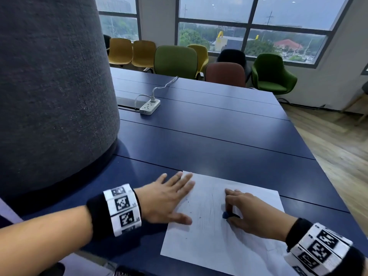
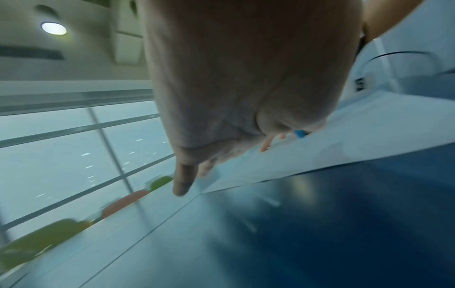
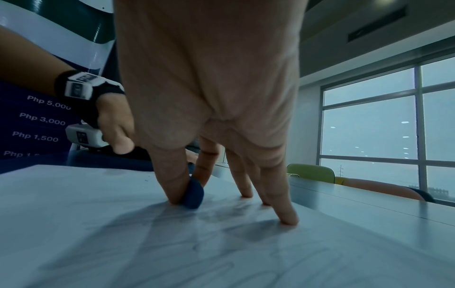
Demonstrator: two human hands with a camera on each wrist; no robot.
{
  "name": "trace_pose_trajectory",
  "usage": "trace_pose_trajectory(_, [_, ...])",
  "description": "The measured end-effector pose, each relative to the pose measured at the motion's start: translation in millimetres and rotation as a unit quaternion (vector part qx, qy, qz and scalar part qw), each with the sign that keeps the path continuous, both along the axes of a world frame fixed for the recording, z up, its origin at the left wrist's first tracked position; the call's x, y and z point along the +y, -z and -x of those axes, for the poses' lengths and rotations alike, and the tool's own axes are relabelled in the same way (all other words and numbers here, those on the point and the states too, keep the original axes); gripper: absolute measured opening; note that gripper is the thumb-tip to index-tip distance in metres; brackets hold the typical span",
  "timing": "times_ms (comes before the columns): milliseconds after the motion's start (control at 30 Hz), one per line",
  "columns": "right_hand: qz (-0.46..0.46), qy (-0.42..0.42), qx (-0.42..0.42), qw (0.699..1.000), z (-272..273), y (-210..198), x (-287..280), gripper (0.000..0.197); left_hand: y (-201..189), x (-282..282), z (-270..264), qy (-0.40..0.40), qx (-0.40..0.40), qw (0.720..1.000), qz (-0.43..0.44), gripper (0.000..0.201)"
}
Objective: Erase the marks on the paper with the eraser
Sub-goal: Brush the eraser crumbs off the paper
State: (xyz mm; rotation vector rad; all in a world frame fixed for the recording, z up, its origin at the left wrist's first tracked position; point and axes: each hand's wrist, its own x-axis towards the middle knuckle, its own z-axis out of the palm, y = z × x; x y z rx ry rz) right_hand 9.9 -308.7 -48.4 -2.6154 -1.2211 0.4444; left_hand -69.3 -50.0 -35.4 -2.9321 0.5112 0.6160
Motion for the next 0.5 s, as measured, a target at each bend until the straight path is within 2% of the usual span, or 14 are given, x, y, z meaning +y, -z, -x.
trace_pose_trajectory(133, [-0.002, 0.003, 0.005, 1.0, 1.0, -2.4, 0.4, 0.016, 14.4, -39.0, 26.6, 0.154, -0.017, 0.988, 0.022, 0.09])
trace_pose_trajectory(200, [-0.006, 0.006, 0.01, 1.0, 2.0, -3.7, -1.5, 0.016, 21.0, -48.5, 35.5, 0.192, 0.002, 0.981, 0.031, 0.082])
trace_pose_trajectory(333, [-0.012, 0.019, 0.014, 1.0, 5.1, -5.9, -5.1, 0.012, 28.0, -37.3, 42.0, 0.129, 0.039, 0.989, 0.056, 0.079])
trace_pose_trajectory(500, [-0.024, 0.021, 0.015, 0.999, 6.1, -3.4, -6.3, 0.013, 24.6, -13.6, 43.2, -0.008, 0.044, 0.999, 0.015, 0.101])
